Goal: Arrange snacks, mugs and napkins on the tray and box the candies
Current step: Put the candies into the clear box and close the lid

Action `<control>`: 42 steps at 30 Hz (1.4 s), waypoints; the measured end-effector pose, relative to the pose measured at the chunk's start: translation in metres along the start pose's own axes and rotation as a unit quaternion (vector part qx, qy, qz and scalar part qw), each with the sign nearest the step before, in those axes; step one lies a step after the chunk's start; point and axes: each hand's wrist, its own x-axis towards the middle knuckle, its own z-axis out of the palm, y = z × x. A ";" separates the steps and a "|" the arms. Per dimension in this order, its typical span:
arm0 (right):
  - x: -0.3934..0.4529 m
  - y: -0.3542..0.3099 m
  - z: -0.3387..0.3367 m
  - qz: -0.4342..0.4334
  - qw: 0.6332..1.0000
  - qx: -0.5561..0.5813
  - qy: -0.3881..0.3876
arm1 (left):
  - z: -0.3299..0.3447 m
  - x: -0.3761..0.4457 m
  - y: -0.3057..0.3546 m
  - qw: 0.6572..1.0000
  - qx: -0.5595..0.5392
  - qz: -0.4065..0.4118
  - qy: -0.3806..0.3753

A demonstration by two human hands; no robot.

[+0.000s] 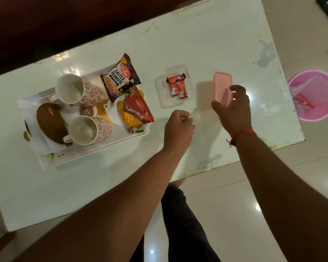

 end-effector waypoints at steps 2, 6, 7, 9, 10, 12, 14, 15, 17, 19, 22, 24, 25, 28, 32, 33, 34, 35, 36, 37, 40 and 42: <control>-0.019 -0.021 -0.001 0.036 0.982 0.178 -0.053 | -0.003 -0.003 0.014 0.998 -0.016 0.065 0.013; -0.043 -0.048 0.000 0.060 0.904 0.402 -0.134 | -0.016 0.010 0.040 0.985 -0.009 0.152 0.078; -0.046 -0.053 0.001 0.055 0.893 0.419 -0.157 | -0.019 0.014 0.045 0.985 0.005 0.149 0.084; -0.048 -0.060 0.004 0.040 0.883 0.424 -0.196 | -0.023 0.020 0.051 0.987 0.047 0.138 0.074; -0.048 -0.063 0.006 0.038 0.887 0.412 -0.205 | -0.024 0.022 0.053 0.985 0.071 0.141 0.071; -0.044 -0.069 0.011 0.028 0.919 0.343 -0.191 | -0.027 0.026 0.053 0.980 0.095 0.152 0.088; -0.033 -0.073 0.018 -0.024 0.972 0.187 -0.140 | -0.028 0.032 0.053 0.975 0.098 0.155 0.125; -0.026 -0.074 0.024 -0.060 0.986 0.107 -0.110 | -0.028 0.035 0.054 0.972 0.101 0.157 0.144; -0.013 -0.076 0.040 -0.104 0.992 0.008 -0.065 | -0.028 0.043 0.055 0.962 0.123 0.166 0.178; -0.006 -0.077 0.057 -0.119 0.991 -0.050 -0.045 | -0.027 0.053 0.055 0.950 0.163 0.173 0.203; 0.000 -0.076 0.076 -0.131 0.973 -0.189 0.009 | -0.027 0.068 0.053 0.937 0.214 0.162 0.224; 0.002 -0.077 0.080 -0.113 0.968 -0.220 0.035 | -0.025 0.072 0.052 0.932 0.237 0.154 0.227; 0.003 -0.078 0.081 -0.105 0.968 -0.224 0.044 | -0.024 0.072 0.051 0.932 0.238 0.153 0.226; 0.006 -0.076 0.079 -0.099 0.967 -0.227 0.063 | -0.021 0.074 0.050 0.936 0.234 0.147 0.219; 0.008 -0.069 0.073 -0.120 0.970 -0.205 0.052 | -0.022 0.080 0.047 0.943 0.217 0.134 0.215; 0.008 -0.068 0.072 -0.125 0.972 -0.194 0.049 | -0.022 0.081 0.047 0.944 0.213 0.131 0.216; 0.007 -0.067 0.071 -0.130 0.974 -0.182 0.046 | -0.022 0.081 0.046 0.946 0.206 0.127 0.218; 0.007 -0.066 0.069 -0.132 0.976 -0.168 0.039 | -0.023 0.082 0.044 0.947 0.198 0.122 0.220; 0.006 -0.066 0.068 -0.132 0.979 -0.152 0.029 | -0.023 0.082 0.043 0.949 0.190 0.118 0.221; 0.005 -0.068 0.066 -0.131 0.982 -0.136 0.019 | -0.024 0.082 0.042 0.951 0.184 0.115 0.221; 0.006 -0.072 0.062 -0.123 0.985 -0.121 0.013 | -0.023 0.082 0.037 0.953 0.171 0.111 0.223; 0.008 -0.073 0.059 -0.113 0.984 -0.140 0.015 | -0.021 0.080 0.035 0.954 0.160 0.110 0.227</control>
